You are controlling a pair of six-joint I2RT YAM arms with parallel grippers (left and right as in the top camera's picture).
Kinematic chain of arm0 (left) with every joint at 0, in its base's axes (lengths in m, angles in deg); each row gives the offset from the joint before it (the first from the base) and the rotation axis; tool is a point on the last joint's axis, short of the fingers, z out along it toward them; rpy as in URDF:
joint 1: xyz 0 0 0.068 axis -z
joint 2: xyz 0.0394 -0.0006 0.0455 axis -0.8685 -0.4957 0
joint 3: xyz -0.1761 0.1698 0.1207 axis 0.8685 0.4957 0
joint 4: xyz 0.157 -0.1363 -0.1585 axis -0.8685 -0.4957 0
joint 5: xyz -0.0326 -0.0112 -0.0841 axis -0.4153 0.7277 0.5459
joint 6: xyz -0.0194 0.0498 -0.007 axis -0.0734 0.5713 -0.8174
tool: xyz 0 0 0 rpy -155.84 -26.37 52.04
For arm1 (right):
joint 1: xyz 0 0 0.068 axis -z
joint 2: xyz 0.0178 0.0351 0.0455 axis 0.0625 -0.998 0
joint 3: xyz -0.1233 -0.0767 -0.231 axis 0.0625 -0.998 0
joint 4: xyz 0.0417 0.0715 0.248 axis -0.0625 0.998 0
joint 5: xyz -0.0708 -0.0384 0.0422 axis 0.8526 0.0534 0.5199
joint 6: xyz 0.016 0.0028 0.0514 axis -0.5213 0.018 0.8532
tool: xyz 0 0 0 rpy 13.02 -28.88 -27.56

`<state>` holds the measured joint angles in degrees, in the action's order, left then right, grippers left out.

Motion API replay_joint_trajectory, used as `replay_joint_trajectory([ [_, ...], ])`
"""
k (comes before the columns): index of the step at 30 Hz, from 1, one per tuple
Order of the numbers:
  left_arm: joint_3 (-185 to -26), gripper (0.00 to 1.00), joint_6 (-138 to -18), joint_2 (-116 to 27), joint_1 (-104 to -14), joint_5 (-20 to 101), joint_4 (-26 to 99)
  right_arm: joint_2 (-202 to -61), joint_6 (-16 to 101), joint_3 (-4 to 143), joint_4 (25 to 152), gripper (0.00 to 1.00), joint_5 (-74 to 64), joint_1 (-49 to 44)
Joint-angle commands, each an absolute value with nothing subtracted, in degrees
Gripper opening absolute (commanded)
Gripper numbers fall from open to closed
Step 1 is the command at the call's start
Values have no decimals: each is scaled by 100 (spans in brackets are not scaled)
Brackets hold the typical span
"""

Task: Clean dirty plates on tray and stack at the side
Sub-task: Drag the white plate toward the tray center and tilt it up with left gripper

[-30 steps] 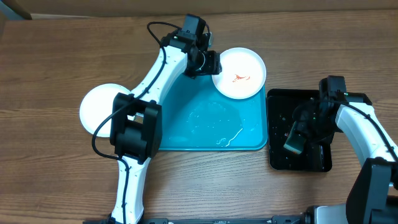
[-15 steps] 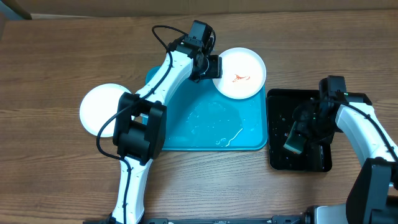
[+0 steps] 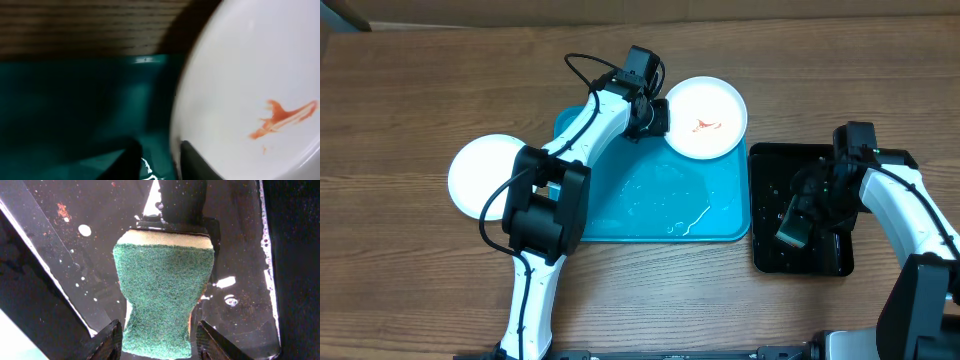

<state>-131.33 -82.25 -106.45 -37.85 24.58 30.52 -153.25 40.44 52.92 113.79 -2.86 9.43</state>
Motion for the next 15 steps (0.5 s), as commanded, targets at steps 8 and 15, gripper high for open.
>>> replay_joint_trajectory([
  [8,-13109,4,-8306,-10752,-3794,2427,2823,-15272,4062,5273,11379,49,-317,908],
  [15,-13109,4,-8564,-10529,-4128,2366,1929,-15272,4062,5273,11377,49,-317,908],
])
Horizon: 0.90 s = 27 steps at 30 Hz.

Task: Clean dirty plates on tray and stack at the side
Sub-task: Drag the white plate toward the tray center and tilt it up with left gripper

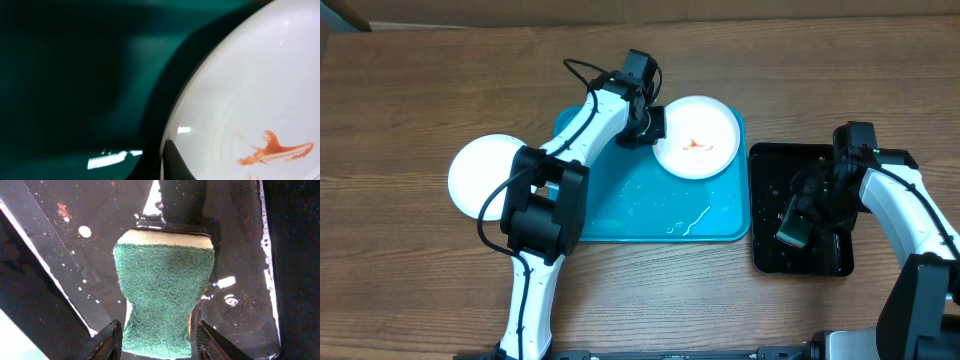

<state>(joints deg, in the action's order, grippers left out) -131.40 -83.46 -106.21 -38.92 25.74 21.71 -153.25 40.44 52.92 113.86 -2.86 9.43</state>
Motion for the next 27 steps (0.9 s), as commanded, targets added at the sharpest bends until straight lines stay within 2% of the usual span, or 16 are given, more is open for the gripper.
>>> replay_joint_trajectory([
  [1,-13109,4,-8610,-10476,-4207,2331,1745,-15272,4062,5273,11379,49,-317,908],
  [9,-13109,4,-8488,-10175,-4762,2183,-8,-15272,4062,5273,11371,49,-317,908],
  [15,-13105,4,-8520,-10175,-4808,1501,-1241,-15272,4062,5273,11362,49,-317,908],
  [27,-12816,4,-8671,-10175,-4504,755,-1990,-15272,4062,5273,11382,49,-317,908],
])
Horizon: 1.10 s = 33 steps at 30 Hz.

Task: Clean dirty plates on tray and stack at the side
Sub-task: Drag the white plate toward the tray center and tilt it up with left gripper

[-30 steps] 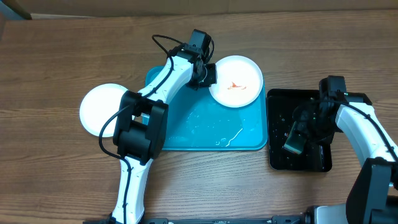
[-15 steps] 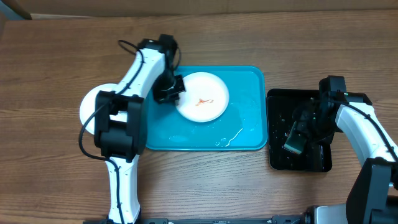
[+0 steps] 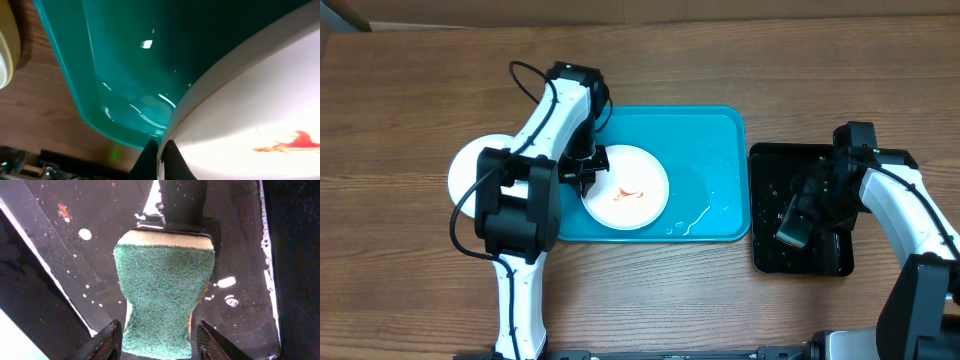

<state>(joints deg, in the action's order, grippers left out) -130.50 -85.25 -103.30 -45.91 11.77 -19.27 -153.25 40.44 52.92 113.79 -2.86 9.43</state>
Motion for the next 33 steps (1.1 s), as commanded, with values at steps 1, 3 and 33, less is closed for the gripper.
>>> replay_joint_trajectory([
  [1,-12740,4,-8671,-10175,-4482,755,-1955,-15272,4062,5273,11384,49,-317,908],
  [3,-12552,4,-8671,-10175,-4427,744,-1868,-15272,4062,5273,11384,49,-317,908],
  [33,-11734,4,-8584,-9421,-4353,1562,-832,-15272,4062,5273,11344,30,-387,908],
])
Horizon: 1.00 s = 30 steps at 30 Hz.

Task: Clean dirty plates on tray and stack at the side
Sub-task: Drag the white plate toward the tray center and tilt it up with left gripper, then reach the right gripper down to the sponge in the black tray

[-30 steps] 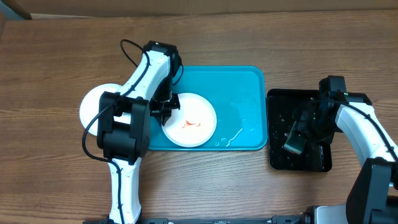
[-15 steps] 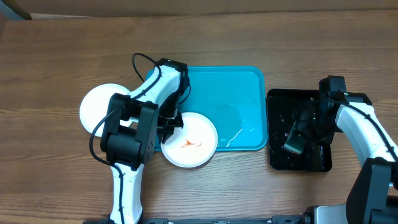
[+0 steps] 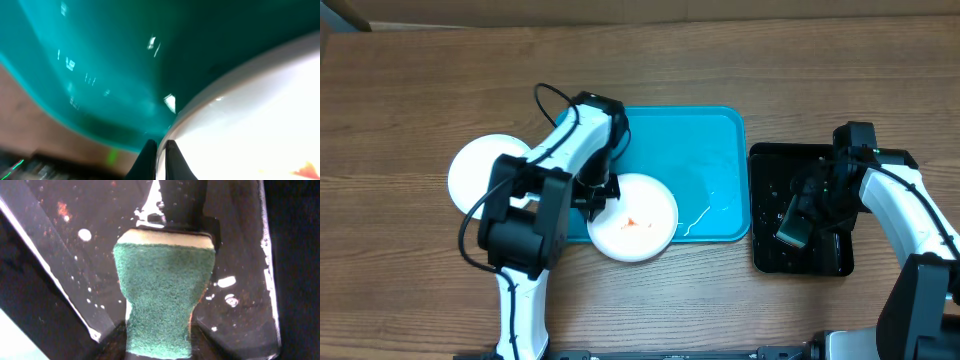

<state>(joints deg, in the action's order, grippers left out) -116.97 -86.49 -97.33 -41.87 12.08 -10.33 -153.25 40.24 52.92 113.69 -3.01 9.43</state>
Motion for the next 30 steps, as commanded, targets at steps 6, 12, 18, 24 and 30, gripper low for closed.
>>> replay_joint_trajectory([
  [6,-11719,4,-8451,-9246,-4456,2023,-622,-15272,4062,5273,11292,35,-572,908],
  [12,-11664,4,-8451,-9248,-4357,2021,-622,-15272,4064,5246,11285,39,-572,908],
  [18,-11664,4,-8453,-9248,-4316,2021,-587,-15272,4066,4846,10857,39,-572,908],
  [24,-11664,4,-8451,-9248,-4301,2019,-587,-15272,4289,4704,10645,39,-457,908],
  [30,-11664,4,-8451,-9248,-4301,2016,-583,-15272,4370,4702,10667,39,-417,908],
])
